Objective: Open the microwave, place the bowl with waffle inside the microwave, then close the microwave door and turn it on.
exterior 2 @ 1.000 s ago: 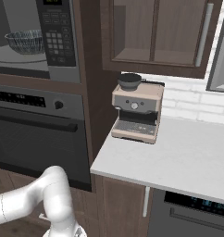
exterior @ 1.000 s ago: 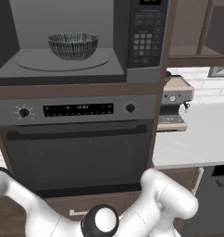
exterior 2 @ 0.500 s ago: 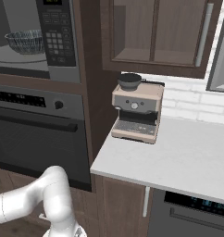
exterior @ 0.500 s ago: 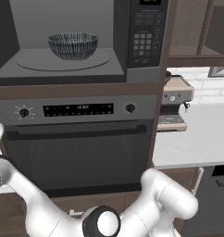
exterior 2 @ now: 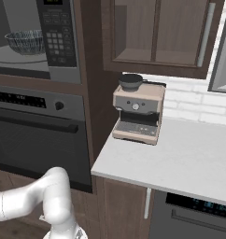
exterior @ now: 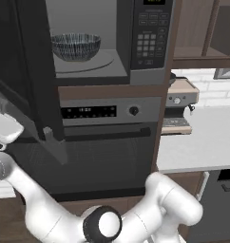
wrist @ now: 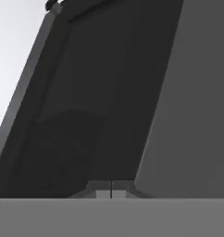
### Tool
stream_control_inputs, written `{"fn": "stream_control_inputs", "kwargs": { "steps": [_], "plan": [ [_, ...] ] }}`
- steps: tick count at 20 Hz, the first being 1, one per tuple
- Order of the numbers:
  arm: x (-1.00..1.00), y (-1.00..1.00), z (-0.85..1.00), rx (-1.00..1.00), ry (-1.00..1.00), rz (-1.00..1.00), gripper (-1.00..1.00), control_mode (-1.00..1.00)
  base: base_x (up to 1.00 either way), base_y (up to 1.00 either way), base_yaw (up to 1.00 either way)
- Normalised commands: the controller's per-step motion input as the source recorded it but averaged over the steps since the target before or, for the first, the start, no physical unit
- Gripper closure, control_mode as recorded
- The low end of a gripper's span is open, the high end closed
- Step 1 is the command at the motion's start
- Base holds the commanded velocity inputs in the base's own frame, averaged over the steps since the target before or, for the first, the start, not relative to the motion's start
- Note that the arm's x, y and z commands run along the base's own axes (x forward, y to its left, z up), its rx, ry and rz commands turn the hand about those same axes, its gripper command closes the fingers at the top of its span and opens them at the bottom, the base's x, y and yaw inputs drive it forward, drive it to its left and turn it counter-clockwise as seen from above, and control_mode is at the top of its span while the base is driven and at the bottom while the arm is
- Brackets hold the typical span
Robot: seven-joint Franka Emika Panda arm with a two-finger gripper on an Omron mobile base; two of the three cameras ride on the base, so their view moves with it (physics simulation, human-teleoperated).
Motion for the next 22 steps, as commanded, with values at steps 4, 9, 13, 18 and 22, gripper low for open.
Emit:
{"fn": "stream_control_inputs", "kwargs": {
  "steps": [4, 9, 13, 18, 22],
  "plan": [
    [0.0, -1.0, 0.88, 0.46, 0.01, 0.02, 1.0, -1.0, 0.0, 0.0, 0.0],
    [0.0, -1.0, 0.76, 0.35, 0.17, 0.12, 1.0, -1.0, 0.0, 0.0, 0.0],
    [0.2, -1.0, 0.34, 0.18, 0.39, 0.16, 1.0, -1.0, 0.0, 0.0, 0.0],
    [0.68, -0.96, -0.02, 0.03, 0.47, 0.23, 1.0, -1.0, 0.0, 0.0, 0.0],
    [0.95, -0.62, -0.18, 0.0, 0.47, 0.39, 1.0, -1.0, 0.0, 0.0, 0.0]
  ]
}}
